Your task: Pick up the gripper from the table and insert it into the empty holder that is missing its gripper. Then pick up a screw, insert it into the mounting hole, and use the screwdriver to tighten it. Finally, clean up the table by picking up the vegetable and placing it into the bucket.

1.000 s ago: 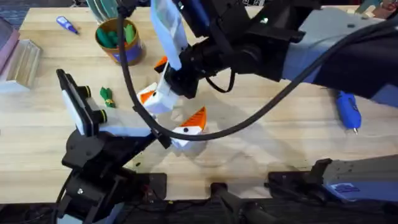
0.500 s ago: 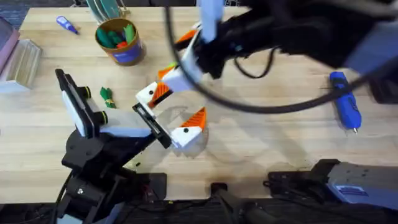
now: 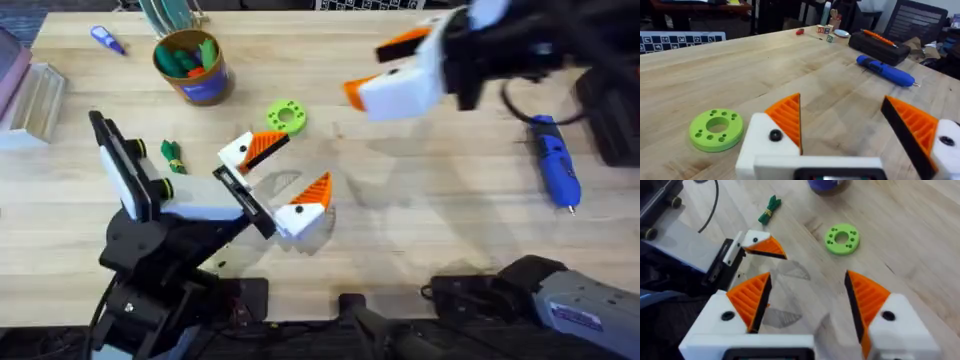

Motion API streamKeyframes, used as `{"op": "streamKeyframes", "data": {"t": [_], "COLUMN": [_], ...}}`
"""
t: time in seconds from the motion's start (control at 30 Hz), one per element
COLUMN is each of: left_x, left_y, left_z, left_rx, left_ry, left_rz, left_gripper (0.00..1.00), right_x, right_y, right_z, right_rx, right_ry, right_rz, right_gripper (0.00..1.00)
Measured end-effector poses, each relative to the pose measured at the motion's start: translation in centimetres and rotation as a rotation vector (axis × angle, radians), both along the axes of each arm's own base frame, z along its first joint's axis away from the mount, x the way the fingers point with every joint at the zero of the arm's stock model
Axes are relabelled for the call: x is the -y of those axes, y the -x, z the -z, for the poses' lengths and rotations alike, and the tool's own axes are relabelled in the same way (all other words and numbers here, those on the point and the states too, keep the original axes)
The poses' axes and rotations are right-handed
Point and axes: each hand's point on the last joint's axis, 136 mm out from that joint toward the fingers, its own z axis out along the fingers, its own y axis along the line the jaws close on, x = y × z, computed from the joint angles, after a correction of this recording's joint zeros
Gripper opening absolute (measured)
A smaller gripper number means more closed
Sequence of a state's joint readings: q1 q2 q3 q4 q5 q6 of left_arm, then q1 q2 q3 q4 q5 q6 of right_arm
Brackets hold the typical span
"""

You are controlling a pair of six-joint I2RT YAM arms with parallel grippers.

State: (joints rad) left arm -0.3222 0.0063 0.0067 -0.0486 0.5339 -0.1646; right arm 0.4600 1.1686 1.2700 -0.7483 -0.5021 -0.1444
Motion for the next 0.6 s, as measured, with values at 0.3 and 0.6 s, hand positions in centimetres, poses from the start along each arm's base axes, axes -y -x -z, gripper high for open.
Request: {"op": "streamKeyframes", "data": {"t": [0.3,0.6], "left_x": [1.4,2.4], "left_y": [1.8,3.5], "left_z": [0.2,0.2], "left_rx": [0.122,0.235], "left_ry": [-0.099,-0.163], "left_rz": [0.138,0.259], "left_gripper": [0.988,0.988], "right_x": [3.1,3.6], "right_y": [3.9,8.9], "right_z": [1.3,6.4], "right_rx": [-0.074,-0.171], "right_ry": [-0.116,-0.209], "right_rz": [0.000,-0.120], "right_gripper": [0.893,0.894]}}
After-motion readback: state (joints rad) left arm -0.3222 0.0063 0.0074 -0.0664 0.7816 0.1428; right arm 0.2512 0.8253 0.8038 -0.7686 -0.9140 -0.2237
